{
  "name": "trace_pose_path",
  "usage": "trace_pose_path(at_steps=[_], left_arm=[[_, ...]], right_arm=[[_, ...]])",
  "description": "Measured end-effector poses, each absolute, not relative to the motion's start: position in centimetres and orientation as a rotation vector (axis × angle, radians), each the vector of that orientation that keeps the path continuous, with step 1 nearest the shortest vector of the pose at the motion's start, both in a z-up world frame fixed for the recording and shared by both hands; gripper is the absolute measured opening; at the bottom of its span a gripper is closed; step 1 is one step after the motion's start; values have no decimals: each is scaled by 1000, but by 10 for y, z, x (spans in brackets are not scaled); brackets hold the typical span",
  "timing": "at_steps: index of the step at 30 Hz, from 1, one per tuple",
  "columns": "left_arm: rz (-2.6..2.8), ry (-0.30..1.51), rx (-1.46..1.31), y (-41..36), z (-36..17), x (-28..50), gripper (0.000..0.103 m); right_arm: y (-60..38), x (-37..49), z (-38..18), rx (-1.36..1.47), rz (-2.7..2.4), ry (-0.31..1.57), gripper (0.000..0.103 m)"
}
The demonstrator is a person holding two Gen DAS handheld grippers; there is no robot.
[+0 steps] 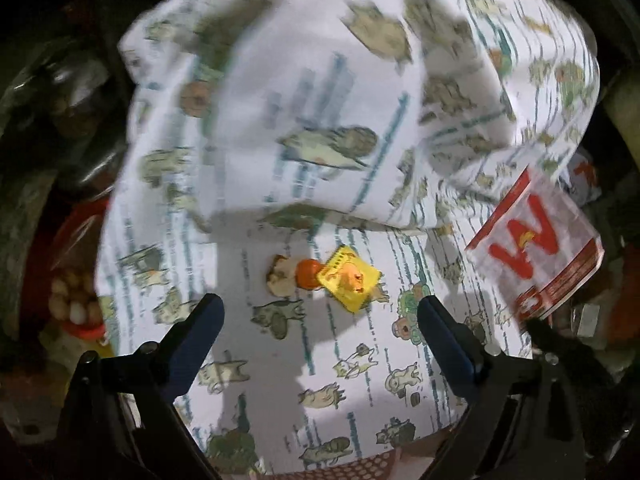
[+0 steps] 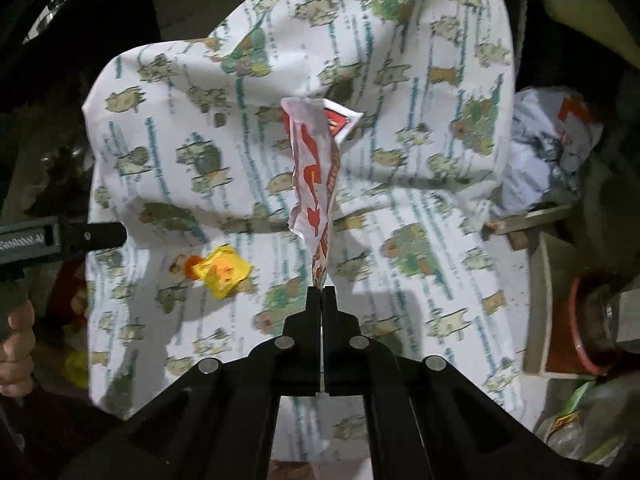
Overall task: Collect trash
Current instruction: 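Grasp the beige crumb beside the orange cap with the left tool while the right tool holds the packet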
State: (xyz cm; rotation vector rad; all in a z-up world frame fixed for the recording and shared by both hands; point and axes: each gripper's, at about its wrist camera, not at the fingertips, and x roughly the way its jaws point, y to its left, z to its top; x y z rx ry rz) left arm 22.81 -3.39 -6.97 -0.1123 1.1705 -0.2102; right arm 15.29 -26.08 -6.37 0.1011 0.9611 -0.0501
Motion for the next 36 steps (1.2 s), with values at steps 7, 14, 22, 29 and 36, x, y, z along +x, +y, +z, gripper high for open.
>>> trace_pose_path(at_steps=[7,14,22,29,36], left_arm=[[-147,1246,-76,-42,-119,254,67],[-32,1304,-65,-40,-154,269,67],[17,1356,-93,-36,-173,277,63],[-2,1383,-170,-29,-174,280,46],[-25,1399,-142,-33,-173,277,46]], right_arm=[[-291,162,-62,152,-106,950,1],[-307,169,-70,197,-85,1012,1],[-314,170,-72,194,-94,1041,1],[-311,171,-73,185,-84,1045,1],[-309,174,-76,190,-82,1058,1]])
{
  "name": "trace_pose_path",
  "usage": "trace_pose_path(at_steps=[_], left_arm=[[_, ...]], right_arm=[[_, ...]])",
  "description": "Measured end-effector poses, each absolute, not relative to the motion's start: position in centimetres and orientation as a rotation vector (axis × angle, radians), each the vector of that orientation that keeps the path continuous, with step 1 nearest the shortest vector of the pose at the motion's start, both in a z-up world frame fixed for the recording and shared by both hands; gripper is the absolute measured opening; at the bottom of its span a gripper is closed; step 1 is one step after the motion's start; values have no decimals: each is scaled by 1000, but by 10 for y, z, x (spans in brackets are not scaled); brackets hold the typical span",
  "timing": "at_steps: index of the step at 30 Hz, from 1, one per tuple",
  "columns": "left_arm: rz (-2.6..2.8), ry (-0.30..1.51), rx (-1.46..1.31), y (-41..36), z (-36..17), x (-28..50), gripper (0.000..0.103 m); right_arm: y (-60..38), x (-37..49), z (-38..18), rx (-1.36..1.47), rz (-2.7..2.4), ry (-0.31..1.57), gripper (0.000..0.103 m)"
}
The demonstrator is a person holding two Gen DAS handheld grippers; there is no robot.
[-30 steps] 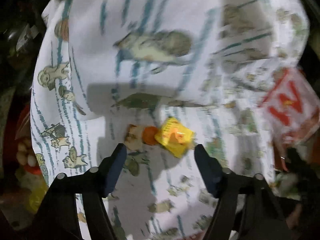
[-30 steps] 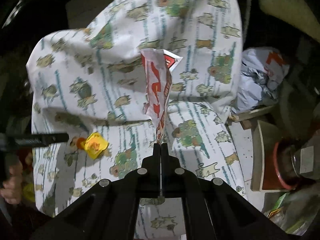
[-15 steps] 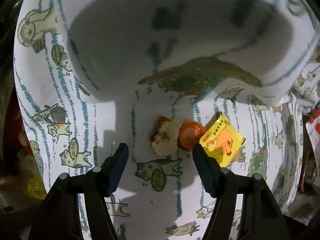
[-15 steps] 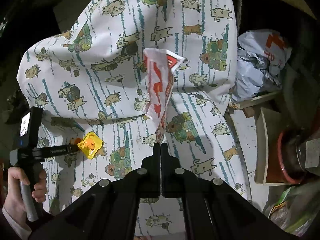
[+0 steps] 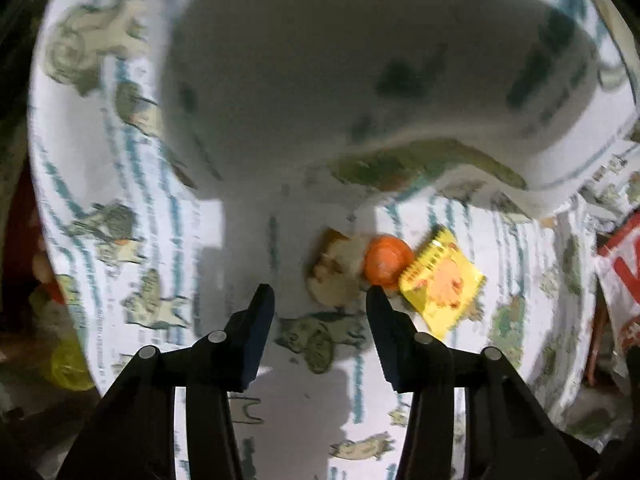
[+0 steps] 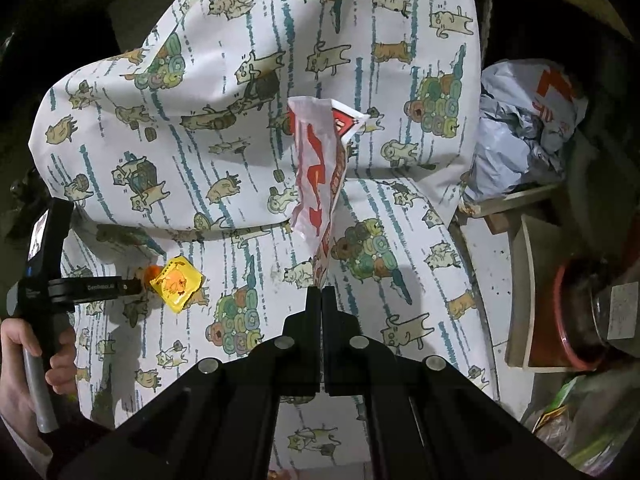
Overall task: Collect trash
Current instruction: 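Grasp the beige crumb beside the orange cap with the left tool while the right tool holds the packet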
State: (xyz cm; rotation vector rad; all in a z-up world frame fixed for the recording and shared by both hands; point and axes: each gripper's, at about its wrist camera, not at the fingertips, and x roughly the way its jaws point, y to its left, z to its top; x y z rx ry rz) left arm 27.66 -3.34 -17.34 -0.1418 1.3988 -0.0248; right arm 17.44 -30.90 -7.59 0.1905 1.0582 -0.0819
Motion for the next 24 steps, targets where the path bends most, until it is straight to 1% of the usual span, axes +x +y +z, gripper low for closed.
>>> trace_pose_path(at_steps=[5,9,10,11,13,16,22,24], left_arm=[[-11,1385,-38,-52,-180,278,47],[-1,1367,-47,-57,-186,282,45],[-2,1361,-50,-58,-186,281,41],[-3,1358,-55,-58,-186,282,34],[-3,1357,-69,-58,-184,290,27],[-1,1352,-94,-36,-175,288,26],[-36,1306,-113,-32,-151,277,26],[-43,1269,-71,-36,-137,269,26]], right_arm=[[-305,175,-75,173,-88,1048,1],[-304,176,-71,157,-96,1030,1],[-305,176,-71,161,-94,1031,1],[-305,176,-71,163,-92,1034,1],[-306,176,-71,162,-93,1035,1],[-307,176,-71,162,-92,1034,1],[-303,172,-66,154,-80,1014,1],[-300,170,-64,151,-75,1008,1]])
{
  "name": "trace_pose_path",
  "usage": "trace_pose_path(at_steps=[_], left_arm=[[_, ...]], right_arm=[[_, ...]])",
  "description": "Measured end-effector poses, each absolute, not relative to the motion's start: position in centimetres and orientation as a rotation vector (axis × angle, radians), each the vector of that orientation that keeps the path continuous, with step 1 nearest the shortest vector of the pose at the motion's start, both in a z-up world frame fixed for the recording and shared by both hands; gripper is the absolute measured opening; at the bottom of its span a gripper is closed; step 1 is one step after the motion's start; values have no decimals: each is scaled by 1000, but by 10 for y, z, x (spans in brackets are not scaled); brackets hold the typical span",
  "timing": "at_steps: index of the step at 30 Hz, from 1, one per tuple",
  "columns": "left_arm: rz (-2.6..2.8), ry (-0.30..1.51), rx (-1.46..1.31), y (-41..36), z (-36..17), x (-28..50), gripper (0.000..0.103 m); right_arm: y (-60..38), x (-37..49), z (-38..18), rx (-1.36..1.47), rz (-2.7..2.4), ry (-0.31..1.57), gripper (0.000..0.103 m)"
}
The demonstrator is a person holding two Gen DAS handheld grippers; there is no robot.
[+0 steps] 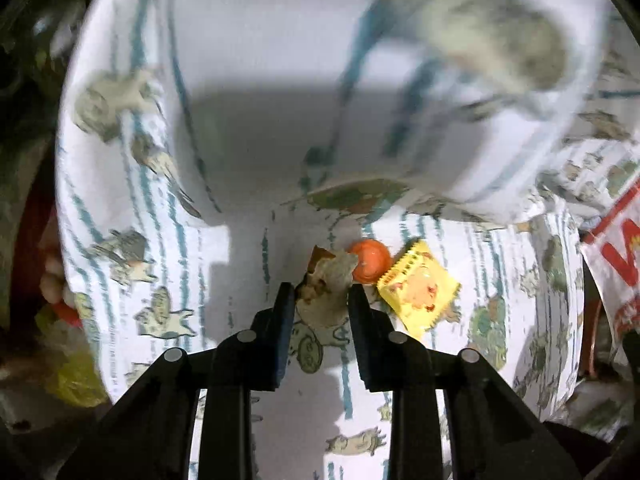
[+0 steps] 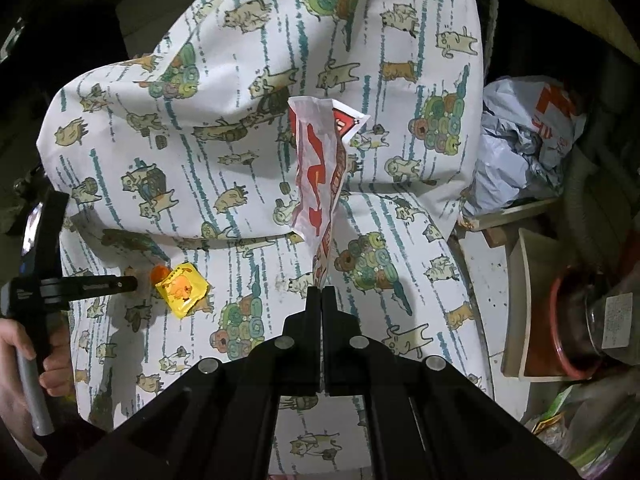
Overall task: Collect trash
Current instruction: 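Grasp the beige crumb beside the orange cap with the left tool while the right tool holds the packet, then carry both tools over the pink basket and open them to drop the crumb and packet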
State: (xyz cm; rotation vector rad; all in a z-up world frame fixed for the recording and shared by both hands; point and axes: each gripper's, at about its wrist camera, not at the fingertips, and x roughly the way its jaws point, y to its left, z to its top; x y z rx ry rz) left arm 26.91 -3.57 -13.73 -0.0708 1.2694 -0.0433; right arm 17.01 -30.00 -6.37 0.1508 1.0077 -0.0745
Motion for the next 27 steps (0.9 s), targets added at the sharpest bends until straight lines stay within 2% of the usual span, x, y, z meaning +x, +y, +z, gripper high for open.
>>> trace_pose_path(at_steps=[5,10,17,21,27], left_arm=[[-143,1228,-103,-40,-104,238,26],[-142,1106,-76,-46,-64,200,26],[-119,916,-59,-31,1,131,26],[-130,827,-86,-23,33,93,26],[-147,774,-120,-9,46,35,26]], right_arm=[[-290,157,-41,172,-35,951,1],[-278,132,-12,166,39,861,1],[-269,93,10,233,65,866,1],[-255,58,30,228,82,808,1],[-231,3,51,217,115,737,1]])
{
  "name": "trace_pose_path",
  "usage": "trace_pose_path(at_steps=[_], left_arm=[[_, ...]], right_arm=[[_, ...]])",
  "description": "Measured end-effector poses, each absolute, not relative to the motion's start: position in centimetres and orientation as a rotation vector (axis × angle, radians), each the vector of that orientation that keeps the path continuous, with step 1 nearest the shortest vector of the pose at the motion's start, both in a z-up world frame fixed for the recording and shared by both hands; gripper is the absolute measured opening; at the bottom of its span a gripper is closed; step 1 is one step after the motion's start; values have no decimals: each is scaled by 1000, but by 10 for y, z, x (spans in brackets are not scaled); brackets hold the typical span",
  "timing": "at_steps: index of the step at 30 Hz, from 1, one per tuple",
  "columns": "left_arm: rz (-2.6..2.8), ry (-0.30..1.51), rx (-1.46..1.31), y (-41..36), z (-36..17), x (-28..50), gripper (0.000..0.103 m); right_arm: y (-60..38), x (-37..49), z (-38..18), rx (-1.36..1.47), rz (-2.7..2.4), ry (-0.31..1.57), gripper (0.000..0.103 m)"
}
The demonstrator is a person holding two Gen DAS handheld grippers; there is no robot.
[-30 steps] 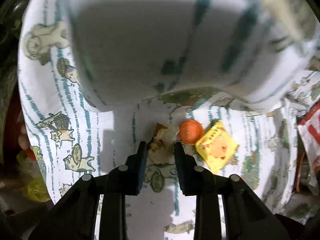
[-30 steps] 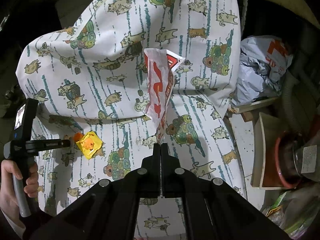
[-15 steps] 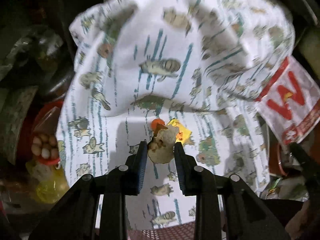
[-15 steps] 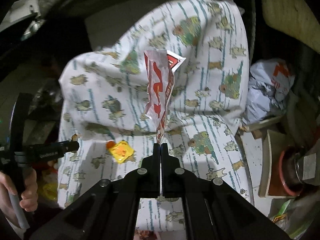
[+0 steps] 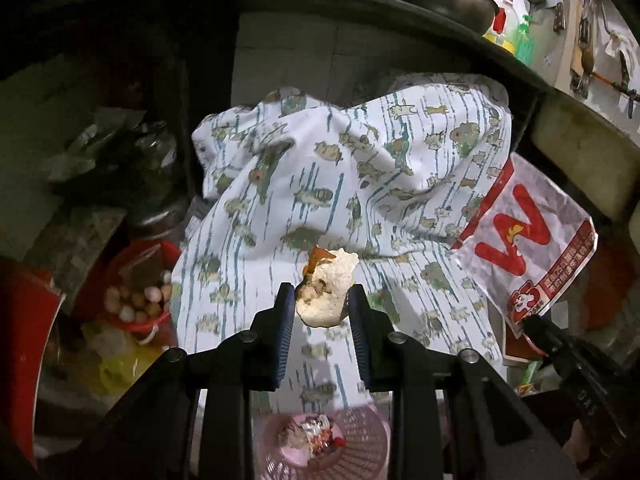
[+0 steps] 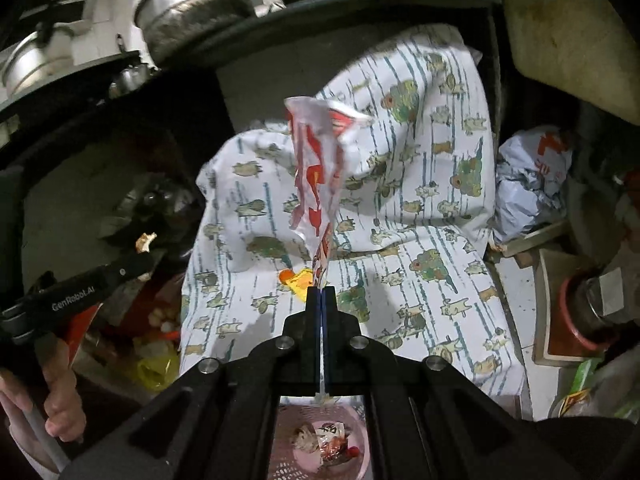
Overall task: Collect trash
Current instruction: 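Carry both tools over the pink basket and open them to drop the crumb and packet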
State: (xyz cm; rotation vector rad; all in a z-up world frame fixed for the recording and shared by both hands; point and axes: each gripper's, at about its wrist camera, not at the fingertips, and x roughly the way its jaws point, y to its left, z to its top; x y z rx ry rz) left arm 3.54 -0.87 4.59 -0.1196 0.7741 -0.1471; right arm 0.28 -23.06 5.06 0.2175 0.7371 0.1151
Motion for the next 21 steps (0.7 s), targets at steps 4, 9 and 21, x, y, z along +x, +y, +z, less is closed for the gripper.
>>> trace_pose_path(at_steps=[4,9,21], left_arm=[[-151,801,-95,-6,35,20,26],[-157,841,-62,-12,20,17,26],[-146,1218,37,-29,-60,34,26]], right_arm=[[-217,-15,49,194,129,748,1],[-210,-21,46,158,121,763,1],[-184,-14,-18,79,177,1123,1]])
